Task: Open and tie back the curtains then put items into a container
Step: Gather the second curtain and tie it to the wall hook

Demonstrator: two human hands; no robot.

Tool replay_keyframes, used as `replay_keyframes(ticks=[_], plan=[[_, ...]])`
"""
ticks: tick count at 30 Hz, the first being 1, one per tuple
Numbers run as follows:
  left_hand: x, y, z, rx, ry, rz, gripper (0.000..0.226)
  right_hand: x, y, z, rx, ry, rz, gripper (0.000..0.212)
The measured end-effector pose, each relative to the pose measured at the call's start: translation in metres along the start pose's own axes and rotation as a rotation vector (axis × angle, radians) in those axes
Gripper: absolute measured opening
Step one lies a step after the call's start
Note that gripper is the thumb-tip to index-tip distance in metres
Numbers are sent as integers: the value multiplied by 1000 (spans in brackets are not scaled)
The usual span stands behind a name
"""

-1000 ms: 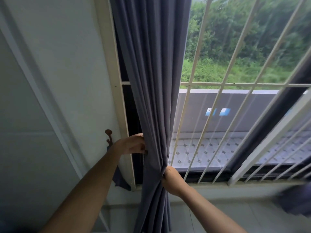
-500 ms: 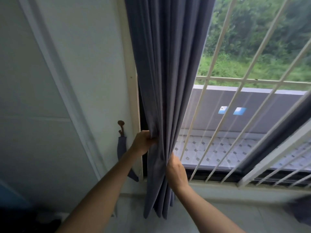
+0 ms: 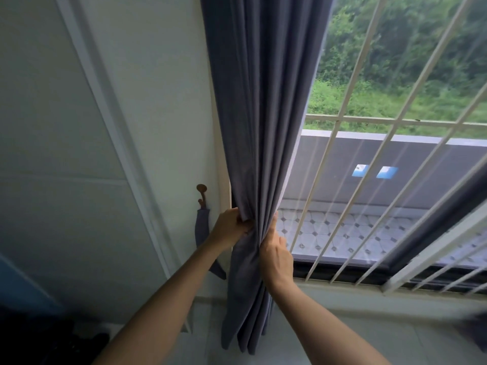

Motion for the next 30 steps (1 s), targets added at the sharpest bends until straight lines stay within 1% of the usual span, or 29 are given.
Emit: replay_keyframes(ticks=[2, 5, 7, 9, 11, 15, 18, 23, 25, 26, 28, 30], plan=[[1, 0, -2, 1, 15, -70, 28, -3, -4, 2, 47, -31, -9, 78], [6, 0, -6, 52, 48, -185, 19, -7, -8, 1, 116, -68, -1, 58], [8, -1, -7, 100, 101, -185, 19, -7, -9, 0, 129, -40, 0, 54], [9, -3, -7, 131, 125, -152, 13, -4, -8, -4, 125, -17, -12, 61], [6, -4, -6, 106, 101, -123, 18, -2, -3, -6, 86, -12, -11, 73], [4, 0, -7, -77, 43, -19, 31, 3, -5, -7, 10, 30, -64, 95], [4, -2, -8, -162, 0, 9, 29, 1, -12, -10, 5, 21, -92, 97], [-4, -7, -12, -169, -38, -8, 21, -5, -24, -9, 60, -14, -204, 94], [-8, -9, -15, -123, -54, -66, 14, -7, -24, -7, 74, -35, -240, 93], [-11, -11, -18, -76, -74, -106, 11, -7, -23, -6, 81, -39, -254, 91], [-13, -14, -20, 36, -119, -139, 13, -9, -22, -5, 101, -51, -256, 91], [-13, -14, -21, 133, -139, -146, 21, -9, -22, -5, 114, -63, -249, 93]])
Point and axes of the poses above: each hand's wrist, its own z-axis towards the middle knuckle, its own y-axis out of the back of the hand, x = y × z, the point moved 8 cm from there along z, towards the middle knuckle, and after that the axes turned 4 degrees about -y, right-handed, at the moved point
